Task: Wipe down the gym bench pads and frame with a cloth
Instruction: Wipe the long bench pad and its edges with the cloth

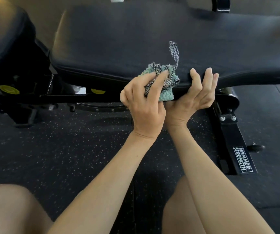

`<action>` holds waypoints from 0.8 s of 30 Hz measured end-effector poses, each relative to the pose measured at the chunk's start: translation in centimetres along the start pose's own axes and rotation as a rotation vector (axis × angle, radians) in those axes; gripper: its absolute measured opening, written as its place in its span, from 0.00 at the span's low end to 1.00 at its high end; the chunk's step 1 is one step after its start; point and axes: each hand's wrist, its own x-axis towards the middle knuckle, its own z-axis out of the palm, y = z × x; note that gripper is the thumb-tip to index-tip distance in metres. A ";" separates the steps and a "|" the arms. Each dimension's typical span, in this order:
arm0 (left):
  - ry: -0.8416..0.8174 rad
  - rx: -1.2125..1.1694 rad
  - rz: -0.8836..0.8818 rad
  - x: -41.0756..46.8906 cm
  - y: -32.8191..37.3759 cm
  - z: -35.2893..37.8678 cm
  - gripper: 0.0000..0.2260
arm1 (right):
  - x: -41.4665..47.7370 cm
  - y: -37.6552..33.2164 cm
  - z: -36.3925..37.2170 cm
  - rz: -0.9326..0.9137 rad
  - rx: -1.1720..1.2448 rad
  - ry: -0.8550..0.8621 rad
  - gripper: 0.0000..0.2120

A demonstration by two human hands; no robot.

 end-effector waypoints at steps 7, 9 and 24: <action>-0.009 -0.095 0.040 -2.7 -0.3 -0.6 0.14 | 0.3 -0.7 -0.7 -0.002 -0.027 0.067 0.14; -0.032 -0.109 0.055 -3.4 -1.3 -0.8 0.16 | -0.4 -0.3 -0.6 -0.054 -0.110 0.057 0.24; 0.101 -0.096 -0.396 -2.1 -1.2 -2.1 0.12 | -1.2 -3.1 -2.8 -0.127 -0.104 -0.118 0.37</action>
